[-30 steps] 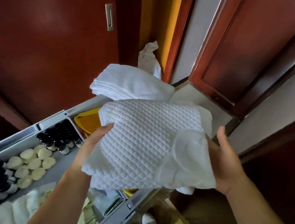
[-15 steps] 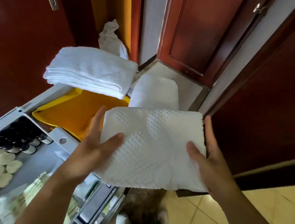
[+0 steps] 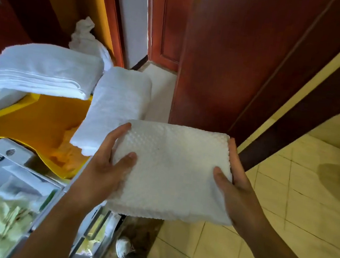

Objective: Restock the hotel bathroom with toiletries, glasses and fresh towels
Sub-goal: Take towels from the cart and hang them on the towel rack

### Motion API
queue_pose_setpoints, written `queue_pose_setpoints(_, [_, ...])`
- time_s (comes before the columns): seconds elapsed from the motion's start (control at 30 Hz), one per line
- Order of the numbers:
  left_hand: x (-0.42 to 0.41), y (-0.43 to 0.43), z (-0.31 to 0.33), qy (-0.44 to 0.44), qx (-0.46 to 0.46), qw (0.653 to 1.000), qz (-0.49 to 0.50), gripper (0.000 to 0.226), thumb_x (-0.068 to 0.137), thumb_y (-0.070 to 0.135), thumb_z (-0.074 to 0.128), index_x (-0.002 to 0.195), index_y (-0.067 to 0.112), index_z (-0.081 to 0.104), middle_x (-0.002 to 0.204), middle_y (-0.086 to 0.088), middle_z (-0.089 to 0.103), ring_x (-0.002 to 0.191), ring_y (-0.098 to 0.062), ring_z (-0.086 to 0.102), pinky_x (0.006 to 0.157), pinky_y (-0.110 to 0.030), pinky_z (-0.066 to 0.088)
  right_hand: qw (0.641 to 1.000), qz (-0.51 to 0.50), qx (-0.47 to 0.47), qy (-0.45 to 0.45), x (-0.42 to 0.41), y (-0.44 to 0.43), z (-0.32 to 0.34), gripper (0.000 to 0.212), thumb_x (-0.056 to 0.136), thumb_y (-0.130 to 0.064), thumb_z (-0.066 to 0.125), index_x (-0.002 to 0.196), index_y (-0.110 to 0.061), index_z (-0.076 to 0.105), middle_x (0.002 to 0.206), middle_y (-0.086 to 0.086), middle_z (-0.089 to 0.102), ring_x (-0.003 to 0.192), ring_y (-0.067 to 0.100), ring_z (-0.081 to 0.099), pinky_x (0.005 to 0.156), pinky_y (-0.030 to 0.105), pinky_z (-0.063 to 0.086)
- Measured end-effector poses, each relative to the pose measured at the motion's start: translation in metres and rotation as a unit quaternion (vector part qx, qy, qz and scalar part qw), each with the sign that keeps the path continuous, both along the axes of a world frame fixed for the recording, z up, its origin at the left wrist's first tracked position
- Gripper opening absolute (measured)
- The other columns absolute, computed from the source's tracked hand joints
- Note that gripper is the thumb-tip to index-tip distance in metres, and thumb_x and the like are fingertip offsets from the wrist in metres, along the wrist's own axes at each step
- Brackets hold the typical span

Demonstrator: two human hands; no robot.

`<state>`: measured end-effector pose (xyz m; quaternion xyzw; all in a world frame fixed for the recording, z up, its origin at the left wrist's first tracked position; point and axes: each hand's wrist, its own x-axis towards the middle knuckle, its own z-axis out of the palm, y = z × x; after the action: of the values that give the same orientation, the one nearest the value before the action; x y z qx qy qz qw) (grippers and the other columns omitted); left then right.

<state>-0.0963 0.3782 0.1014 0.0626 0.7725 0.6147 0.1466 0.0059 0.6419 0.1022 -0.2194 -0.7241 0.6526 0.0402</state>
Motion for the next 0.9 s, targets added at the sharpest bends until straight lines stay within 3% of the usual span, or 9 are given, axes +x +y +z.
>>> queue_pose_setpoints(0.13, [0.041, 0.066, 0.000, -0.003, -0.005, 1.000, -0.004, 0.051, 0.104, 0.017, 0.059, 0.134, 0.057, 0.047, 0.119, 0.032, 0.057, 0.089, 0.021, 0.061, 0.066, -0.006, 0.051, 0.999, -0.030, 0.021, 0.009, 0.050, 0.056, -0.001, 0.065, 0.104, -0.036, 0.056, 0.148, -0.071, 0.024, 0.129, -0.063, 0.036, 0.113, -0.038, 0.037, 0.087, 0.003, 0.043])
queue_pose_setpoints(0.23, [0.073, 0.121, -0.006, 0.004, -0.011, 0.999, -0.031, 0.051, 0.103, 0.015, 0.061, 0.137, 0.052, 0.050, 0.116, 0.043, 0.057, 0.096, 0.021, 0.060, 0.070, -0.005, 0.051, 0.998, -0.061, 0.033, -0.001, 0.097, 0.105, -0.003, 0.062, 0.104, -0.039, 0.054, 0.147, -0.072, 0.024, 0.122, -0.068, 0.033, 0.120, -0.029, 0.036, 0.102, 0.016, 0.036])
queue_pose_setpoints(0.3, [0.094, 0.159, -0.007, -0.002, -0.010, 0.998, -0.059, 0.051, 0.103, 0.021, 0.061, 0.134, 0.059, 0.049, 0.124, 0.037, 0.055, 0.105, 0.013, 0.060, 0.076, -0.012, 0.054, 0.996, -0.084, 0.042, 0.005, 0.129, 0.137, -0.004, 0.061, 0.104, -0.040, 0.054, 0.146, -0.074, 0.025, 0.123, -0.069, 0.032, 0.126, -0.026, 0.035, 0.105, 0.019, 0.033])
queue_pose_setpoints(0.43, [0.136, 0.237, -0.012, -0.022, -0.010, 0.994, -0.110, 0.051, 0.104, 0.026, 0.060, 0.133, 0.066, 0.047, 0.146, 0.022, 0.047, 0.128, -0.009, 0.052, 0.105, -0.039, 0.049, 0.988, -0.146, 0.039, 0.010, 0.195, 0.196, -0.011, 0.060, 0.104, -0.037, 0.056, 0.144, -0.074, 0.029, 0.119, -0.068, 0.037, 0.106, -0.042, 0.035, 0.090, 0.007, 0.036])
queue_pose_setpoints(0.6, [0.177, 0.330, -0.019, -0.013, 0.003, 0.978, -0.209, 0.055, 0.103, 0.019, 0.063, 0.136, 0.061, 0.051, 0.136, 0.044, 0.042, 0.135, -0.002, 0.046, 0.105, -0.032, 0.046, 0.970, -0.243, 0.025, 0.016, 0.280, 0.253, -0.019, 0.061, 0.105, -0.033, 0.055, 0.141, -0.077, 0.032, 0.128, -0.058, 0.039, 0.119, -0.024, 0.041, 0.102, 0.021, 0.040])
queue_pose_setpoints(0.7, [0.197, 0.382, -0.025, -0.014, 0.013, 0.967, -0.254, 0.055, 0.102, 0.015, 0.064, 0.136, 0.057, 0.054, 0.146, 0.033, 0.048, 0.137, 0.000, 0.048, 0.114, -0.037, 0.044, 0.956, -0.291, 0.021, 0.017, 0.323, 0.280, -0.023, 0.062, 0.106, -0.030, 0.055, 0.142, -0.075, 0.032, 0.136, -0.052, 0.040, 0.121, -0.025, 0.041, 0.102, 0.018, 0.039])
queue_pose_setpoints(0.8, [0.215, 0.426, -0.029, -0.027, 0.016, 0.953, -0.300, 0.056, 0.101, 0.015, 0.065, 0.129, 0.063, 0.056, 0.147, 0.024, 0.054, 0.132, -0.003, 0.056, 0.111, -0.037, 0.048, 0.938, -0.347, 0.008, 0.019, 0.355, 0.299, -0.029, 0.061, 0.106, -0.028, 0.056, 0.142, -0.073, 0.036, 0.147, -0.041, 0.043, 0.130, -0.016, 0.044, 0.110, 0.026, 0.040])
queue_pose_setpoints(0.9, [0.223, 0.465, -0.030, -0.020, 0.014, 0.940, -0.341, 0.055, 0.101, 0.013, 0.064, 0.133, 0.058, 0.055, 0.141, 0.032, 0.052, 0.125, 0.013, 0.052, 0.106, -0.024, 0.046, 0.917, -0.398, -0.002, 0.016, 0.374, 0.317, -0.036, 0.061, 0.106, -0.026, 0.057, 0.143, -0.070, 0.038, 0.152, -0.037, 0.042, 0.139, -0.006, 0.043, 0.119, 0.035, 0.038])
